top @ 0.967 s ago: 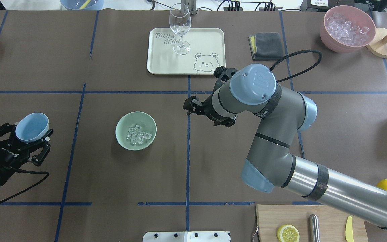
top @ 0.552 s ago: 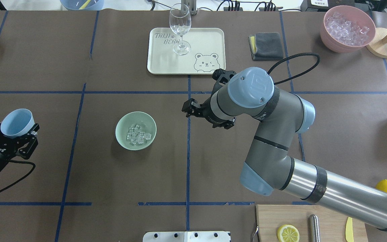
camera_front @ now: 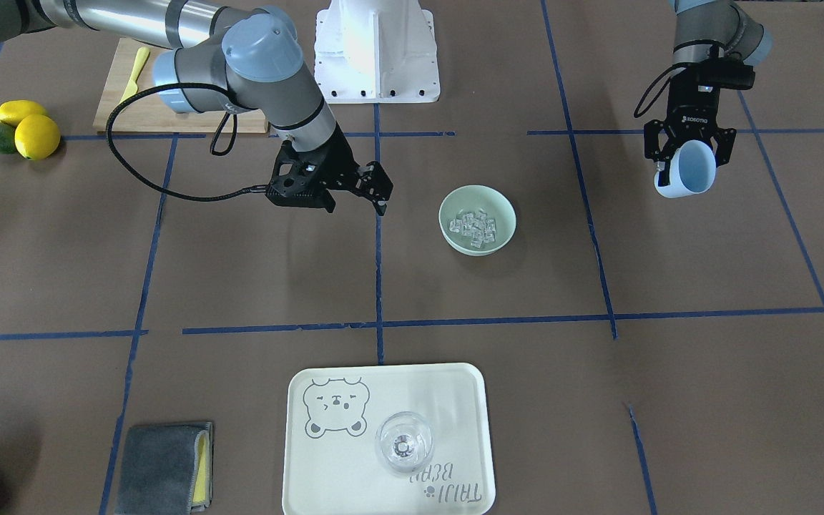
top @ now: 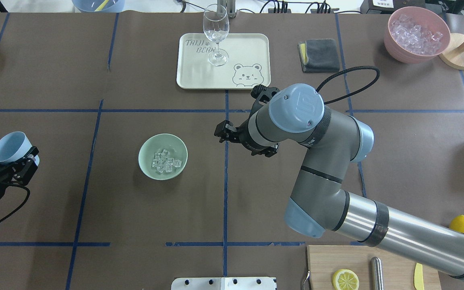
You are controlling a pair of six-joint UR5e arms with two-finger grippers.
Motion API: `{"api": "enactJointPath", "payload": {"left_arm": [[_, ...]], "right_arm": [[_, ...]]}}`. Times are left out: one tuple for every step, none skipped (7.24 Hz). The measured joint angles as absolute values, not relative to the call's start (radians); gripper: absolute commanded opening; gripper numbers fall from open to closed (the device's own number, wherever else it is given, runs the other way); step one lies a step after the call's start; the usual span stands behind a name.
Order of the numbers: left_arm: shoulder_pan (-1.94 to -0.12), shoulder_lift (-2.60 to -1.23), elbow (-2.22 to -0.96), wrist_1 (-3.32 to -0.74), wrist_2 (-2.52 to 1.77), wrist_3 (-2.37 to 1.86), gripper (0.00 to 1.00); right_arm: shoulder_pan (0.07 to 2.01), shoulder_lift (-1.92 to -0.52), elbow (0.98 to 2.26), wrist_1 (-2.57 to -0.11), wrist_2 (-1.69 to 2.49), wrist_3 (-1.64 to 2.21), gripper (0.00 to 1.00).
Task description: Pour ice into bowl
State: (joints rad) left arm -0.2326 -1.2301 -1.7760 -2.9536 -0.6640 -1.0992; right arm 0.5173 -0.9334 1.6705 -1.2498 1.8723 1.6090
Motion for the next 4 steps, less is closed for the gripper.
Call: {"api": "enactJointPath", "payload": {"left_arm": [[-0.233,-1.230,-1.760,-2.955,-0.659,-1.158,0.00],[-0.233,-1.231,-1.723,-2.955,-0.634,-1.187,0.00],[-0.232,-1.235,-1.685,-2.954,-0.604,-1.199,0.00],[-0.232,-1.240,-1.662,-2.953,-0.586,-1.202,0.00]], "right_arm": [[0.509,-0.928,1.668,-1.250,1.860,1.615,1.00],[0.500,-0.920,1.663,-1.251,1.848,1.621,1.00],[0.490,-0.898,1.643,-1.252,1.835,1.633,1.00],[0.479,-0.868,1.614,-1.253,1.819,1.648,1.00]]}}
